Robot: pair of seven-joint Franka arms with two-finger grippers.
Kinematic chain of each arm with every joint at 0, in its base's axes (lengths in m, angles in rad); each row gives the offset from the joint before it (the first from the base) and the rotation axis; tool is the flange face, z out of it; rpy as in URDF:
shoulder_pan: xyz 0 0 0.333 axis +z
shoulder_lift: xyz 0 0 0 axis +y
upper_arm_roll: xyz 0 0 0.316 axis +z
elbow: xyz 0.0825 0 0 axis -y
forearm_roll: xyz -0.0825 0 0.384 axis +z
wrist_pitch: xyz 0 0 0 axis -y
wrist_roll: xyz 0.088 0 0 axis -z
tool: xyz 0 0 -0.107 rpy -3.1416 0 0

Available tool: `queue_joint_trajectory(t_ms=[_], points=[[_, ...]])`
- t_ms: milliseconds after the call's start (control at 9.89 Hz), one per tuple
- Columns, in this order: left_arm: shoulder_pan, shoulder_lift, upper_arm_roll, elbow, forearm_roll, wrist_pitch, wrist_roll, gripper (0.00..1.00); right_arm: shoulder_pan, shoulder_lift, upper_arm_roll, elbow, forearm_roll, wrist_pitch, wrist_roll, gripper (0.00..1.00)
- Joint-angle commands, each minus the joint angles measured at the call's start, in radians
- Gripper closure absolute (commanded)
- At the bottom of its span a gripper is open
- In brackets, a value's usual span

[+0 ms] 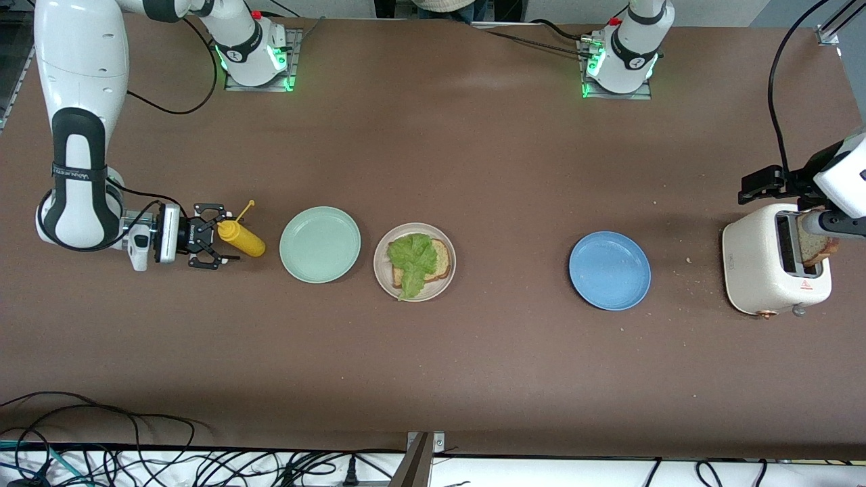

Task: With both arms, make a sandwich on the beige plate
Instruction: 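Grasp the yellow bottle with the right gripper and lift it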

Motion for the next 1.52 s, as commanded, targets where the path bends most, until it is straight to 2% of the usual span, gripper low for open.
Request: queue_joint_trajectory(t_ms=[0,101,202,303,404,607,809,1011,1213,1416], points=[[0.005,0.010,-0.004,0.024,-0.004,-0.005,0.017,0.00,-0.019,0.023,0.017,0.014,0.043,-0.036,-0.069,0.43],[0.005,0.010,-0.004,0.024,-0.004,-0.005,0.017,0.00,-0.027,0.023,0.017,0.023,0.042,-0.036,-0.066,0.72],[0.005,0.010,-0.004,0.024,-0.004,-0.005,0.017,0.00,-0.028,0.021,0.015,0.026,0.042,-0.045,-0.053,0.87],[0.006,0.012,-0.004,0.024,-0.005,-0.005,0.019,0.00,-0.027,0.015,0.014,0.028,0.042,-0.054,-0.043,0.91],[0.005,0.012,-0.004,0.024,-0.004,-0.005,0.019,0.00,-0.025,0.008,0.011,0.050,0.037,-0.056,-0.002,1.00],[0.005,0.013,-0.004,0.024,-0.005,-0.005,0.019,0.00,-0.016,0.001,0.008,0.133,0.004,-0.070,0.156,1.00],[0.005,0.013,-0.004,0.024,-0.005,-0.005,0.017,0.00,0.014,0.000,0.006,0.279,-0.103,-0.044,0.355,1.00],[0.005,0.013,-0.004,0.024,-0.005,-0.005,0.017,0.00,0.062,-0.002,0.006,0.403,-0.250,0.005,0.547,1.00],[0.005,0.015,-0.004,0.024,-0.005,-0.005,0.016,0.00,0.132,-0.002,0.005,0.425,-0.321,0.095,0.623,1.00],[0.005,0.018,-0.004,0.025,-0.005,-0.005,0.016,0.00,0.221,-0.003,0.003,0.460,-0.467,0.172,0.761,1.00]])
